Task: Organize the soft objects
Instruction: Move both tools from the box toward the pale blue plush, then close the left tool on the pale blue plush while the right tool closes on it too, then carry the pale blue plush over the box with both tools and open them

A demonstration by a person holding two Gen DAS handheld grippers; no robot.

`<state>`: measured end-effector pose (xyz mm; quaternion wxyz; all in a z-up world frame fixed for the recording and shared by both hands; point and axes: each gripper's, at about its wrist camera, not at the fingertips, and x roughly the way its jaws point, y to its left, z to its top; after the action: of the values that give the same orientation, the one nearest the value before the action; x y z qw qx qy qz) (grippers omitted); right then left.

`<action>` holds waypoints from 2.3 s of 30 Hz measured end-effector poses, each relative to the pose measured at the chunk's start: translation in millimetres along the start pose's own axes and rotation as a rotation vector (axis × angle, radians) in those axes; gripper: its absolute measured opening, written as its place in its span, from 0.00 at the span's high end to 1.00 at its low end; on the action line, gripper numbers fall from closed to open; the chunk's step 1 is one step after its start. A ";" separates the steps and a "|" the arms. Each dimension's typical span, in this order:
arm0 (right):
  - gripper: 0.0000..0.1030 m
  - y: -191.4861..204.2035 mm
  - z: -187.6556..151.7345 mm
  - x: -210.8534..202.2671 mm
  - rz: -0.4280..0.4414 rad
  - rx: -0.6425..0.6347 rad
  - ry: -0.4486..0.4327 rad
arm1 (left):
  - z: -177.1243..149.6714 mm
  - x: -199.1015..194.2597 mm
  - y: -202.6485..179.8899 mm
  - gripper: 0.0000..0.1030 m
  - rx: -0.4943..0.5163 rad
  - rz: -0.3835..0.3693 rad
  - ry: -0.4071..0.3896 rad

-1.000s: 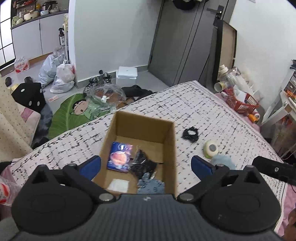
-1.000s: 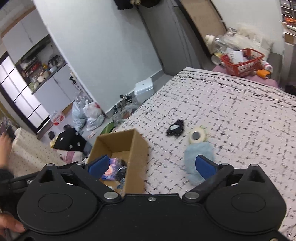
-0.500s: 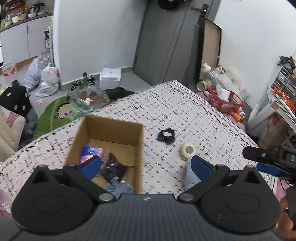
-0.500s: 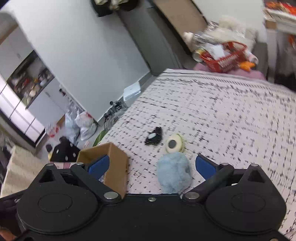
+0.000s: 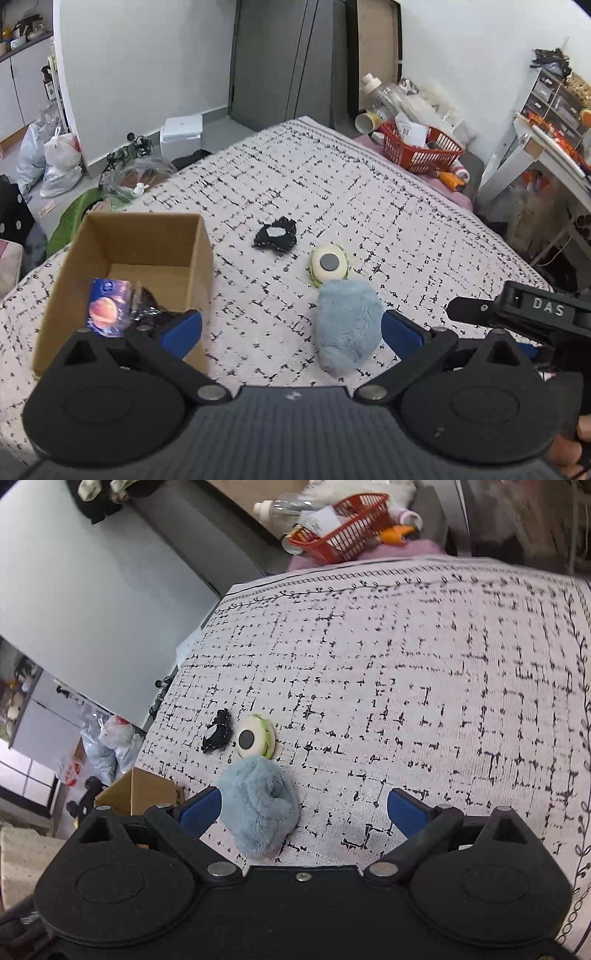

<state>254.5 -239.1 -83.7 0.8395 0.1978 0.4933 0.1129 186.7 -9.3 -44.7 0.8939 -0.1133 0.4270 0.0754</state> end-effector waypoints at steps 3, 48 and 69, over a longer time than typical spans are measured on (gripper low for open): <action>0.06 -5.6 1.6 2.9 0.004 0.028 0.010 | -1.6 11.6 -10.0 0.01 0.002 0.011 -0.005; 0.32 -21.4 2.2 71.0 0.197 0.136 0.171 | -15.1 102.6 -8.2 0.74 -0.181 -0.013 0.088; 0.82 29.1 -9.0 58.3 0.255 0.017 0.143 | -6.1 53.4 19.0 0.75 -0.286 -0.227 0.048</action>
<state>275.1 -188.5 -120.4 0.7793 0.2574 0.5236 0.2285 211.1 9.4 -92.7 0.8609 -0.2886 0.4178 0.0314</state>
